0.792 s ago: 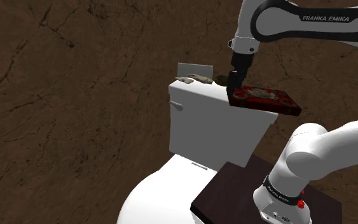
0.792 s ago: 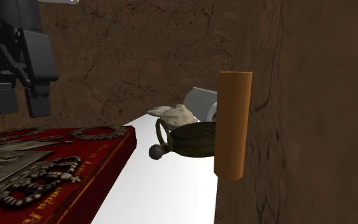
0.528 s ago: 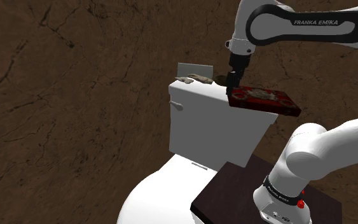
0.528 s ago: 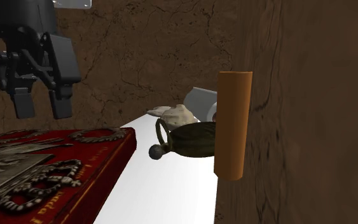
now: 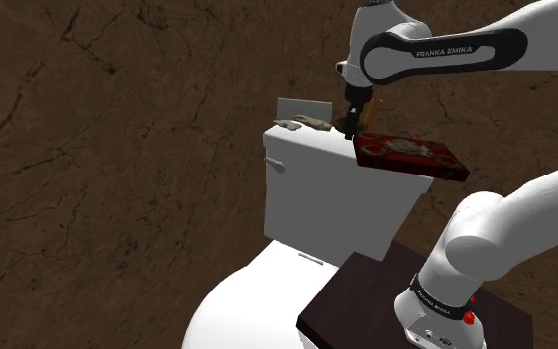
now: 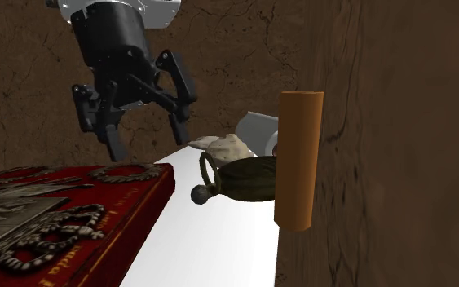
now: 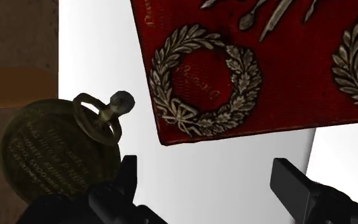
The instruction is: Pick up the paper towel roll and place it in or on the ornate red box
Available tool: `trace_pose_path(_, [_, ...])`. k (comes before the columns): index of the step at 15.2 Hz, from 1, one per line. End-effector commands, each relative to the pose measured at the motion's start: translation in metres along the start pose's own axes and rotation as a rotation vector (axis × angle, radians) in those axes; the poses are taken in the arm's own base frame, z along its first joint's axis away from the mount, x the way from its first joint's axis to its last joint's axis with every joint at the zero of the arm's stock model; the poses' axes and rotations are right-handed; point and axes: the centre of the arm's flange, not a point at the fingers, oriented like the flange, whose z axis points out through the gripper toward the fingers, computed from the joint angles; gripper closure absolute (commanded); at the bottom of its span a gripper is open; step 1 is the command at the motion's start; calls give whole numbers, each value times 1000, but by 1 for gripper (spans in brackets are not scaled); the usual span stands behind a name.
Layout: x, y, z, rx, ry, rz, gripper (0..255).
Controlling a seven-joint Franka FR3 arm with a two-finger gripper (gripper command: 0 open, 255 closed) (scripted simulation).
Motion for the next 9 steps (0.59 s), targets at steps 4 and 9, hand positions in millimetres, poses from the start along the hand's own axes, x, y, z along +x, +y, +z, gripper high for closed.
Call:
trace_pose_path(4, [33,41,9,-119,16,-129,0])
trace_pose_path(9, [71,73,15,-236,32,-254,0])
